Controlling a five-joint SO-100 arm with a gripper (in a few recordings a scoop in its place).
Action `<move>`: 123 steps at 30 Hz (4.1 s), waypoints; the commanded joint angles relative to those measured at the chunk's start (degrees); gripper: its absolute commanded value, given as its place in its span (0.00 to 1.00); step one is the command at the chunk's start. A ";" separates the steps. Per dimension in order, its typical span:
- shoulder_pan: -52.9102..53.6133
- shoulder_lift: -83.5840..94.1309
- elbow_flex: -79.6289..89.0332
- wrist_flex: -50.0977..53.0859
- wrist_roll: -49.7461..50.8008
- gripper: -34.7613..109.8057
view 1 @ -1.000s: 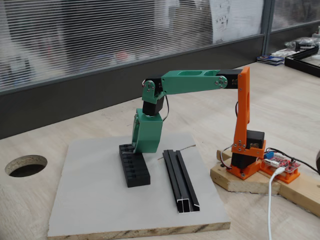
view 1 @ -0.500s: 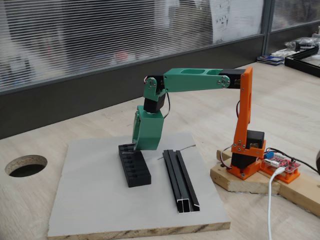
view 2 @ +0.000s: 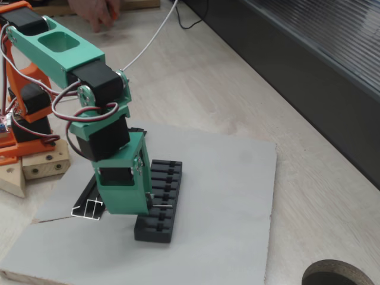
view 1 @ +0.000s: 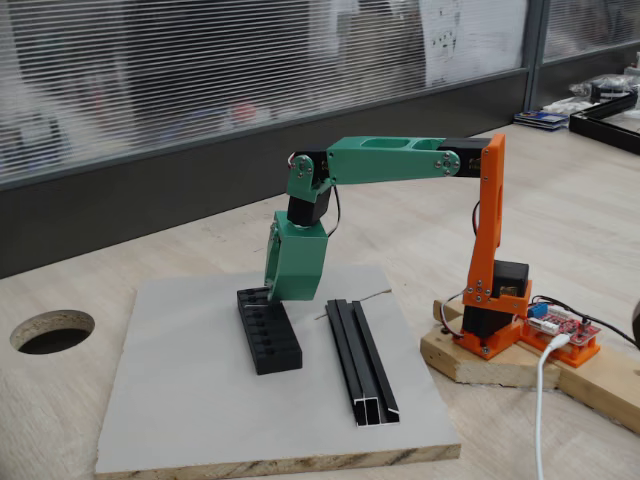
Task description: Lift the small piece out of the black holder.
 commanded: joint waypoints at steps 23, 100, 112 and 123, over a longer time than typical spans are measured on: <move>-0.18 1.93 -0.35 -0.79 -4.92 0.43; 0.62 10.81 -0.44 -0.18 -5.01 0.28; 0.62 10.90 -0.44 -0.18 -4.83 0.28; 0.62 13.62 -0.44 -0.18 -4.48 0.28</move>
